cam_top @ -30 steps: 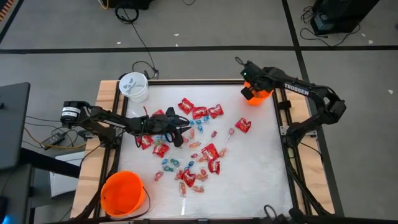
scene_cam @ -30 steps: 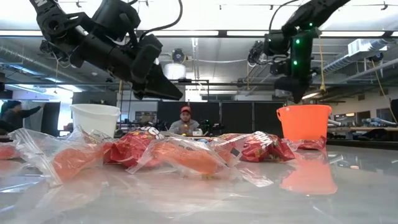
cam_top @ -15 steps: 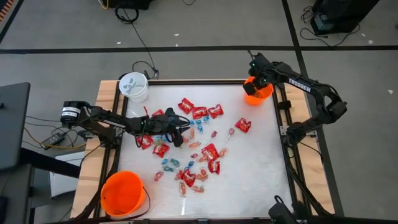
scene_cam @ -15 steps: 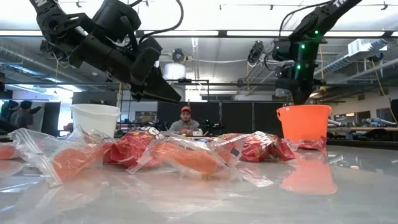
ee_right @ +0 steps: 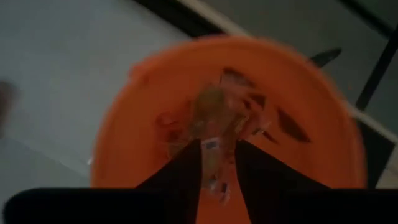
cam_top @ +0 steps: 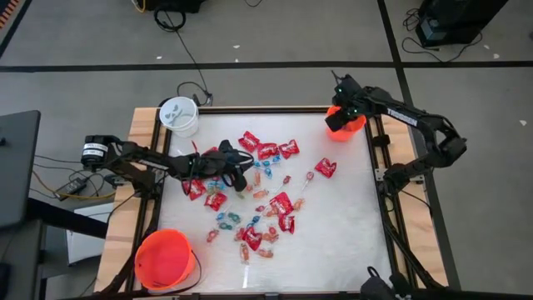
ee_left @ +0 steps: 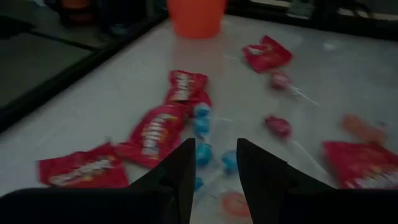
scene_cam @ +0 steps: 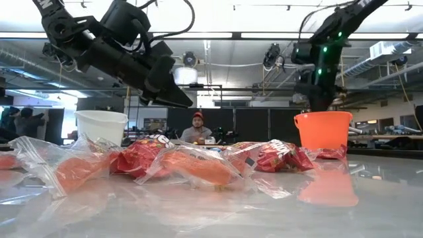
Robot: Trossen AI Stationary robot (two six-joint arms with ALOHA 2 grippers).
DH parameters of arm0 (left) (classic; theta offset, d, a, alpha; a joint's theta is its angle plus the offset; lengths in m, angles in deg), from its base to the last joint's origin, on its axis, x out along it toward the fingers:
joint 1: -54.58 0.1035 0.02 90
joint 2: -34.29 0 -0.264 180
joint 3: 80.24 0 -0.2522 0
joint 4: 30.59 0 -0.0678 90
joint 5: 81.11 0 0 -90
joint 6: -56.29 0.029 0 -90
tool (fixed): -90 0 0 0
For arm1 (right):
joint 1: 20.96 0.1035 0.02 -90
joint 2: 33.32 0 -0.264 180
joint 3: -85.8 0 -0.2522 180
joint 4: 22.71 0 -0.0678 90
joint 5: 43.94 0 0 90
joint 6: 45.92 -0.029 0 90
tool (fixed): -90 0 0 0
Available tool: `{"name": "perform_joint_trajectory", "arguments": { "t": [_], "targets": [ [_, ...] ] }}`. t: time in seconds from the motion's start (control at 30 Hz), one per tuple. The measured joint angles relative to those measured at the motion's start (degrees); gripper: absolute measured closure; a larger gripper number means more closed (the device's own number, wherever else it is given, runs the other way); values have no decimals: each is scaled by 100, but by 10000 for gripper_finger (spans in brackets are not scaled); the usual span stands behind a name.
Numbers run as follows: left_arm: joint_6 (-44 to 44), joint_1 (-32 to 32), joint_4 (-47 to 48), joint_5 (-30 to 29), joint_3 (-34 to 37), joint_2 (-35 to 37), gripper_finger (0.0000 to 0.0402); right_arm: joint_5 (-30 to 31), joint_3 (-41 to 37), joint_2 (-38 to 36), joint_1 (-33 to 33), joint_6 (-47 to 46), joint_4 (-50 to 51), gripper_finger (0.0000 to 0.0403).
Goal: Sort candy by brand, put in halloween buckets
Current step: Put the orange gummy into the top orange bucket
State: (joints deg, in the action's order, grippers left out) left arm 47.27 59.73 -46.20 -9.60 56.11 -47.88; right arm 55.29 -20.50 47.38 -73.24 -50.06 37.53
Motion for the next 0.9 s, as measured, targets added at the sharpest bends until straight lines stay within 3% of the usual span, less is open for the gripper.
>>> {"name": "perform_joint_trajectory", "arguments": {
  "t": [0.33, 0.47, 0.6, 0.73, 0.9],
  "targets": [
    [225, 128, -517, -71, 2, -259, 280, -180, 79, -1573, 507, 54, -78, 266],
    [-349, 122, -1109, -26, 2, -754, 280, -458, 74, -2021, 1007, -326, 27, 266],
    [-826, 125, -1325, -19, -5, -1132, 280, -351, -165, -2376, 1797, -649, 4, 266],
    [-1230, 172, -399, -10, -200, -1199, 280, 145, -709, -2673, 2579, -934, -486, 266],
    [-1566, 152, 745, 44, -609, -1198, 280, 137, -1325, -2751, 3292, -1283, -1200, 266]
  ]
}}
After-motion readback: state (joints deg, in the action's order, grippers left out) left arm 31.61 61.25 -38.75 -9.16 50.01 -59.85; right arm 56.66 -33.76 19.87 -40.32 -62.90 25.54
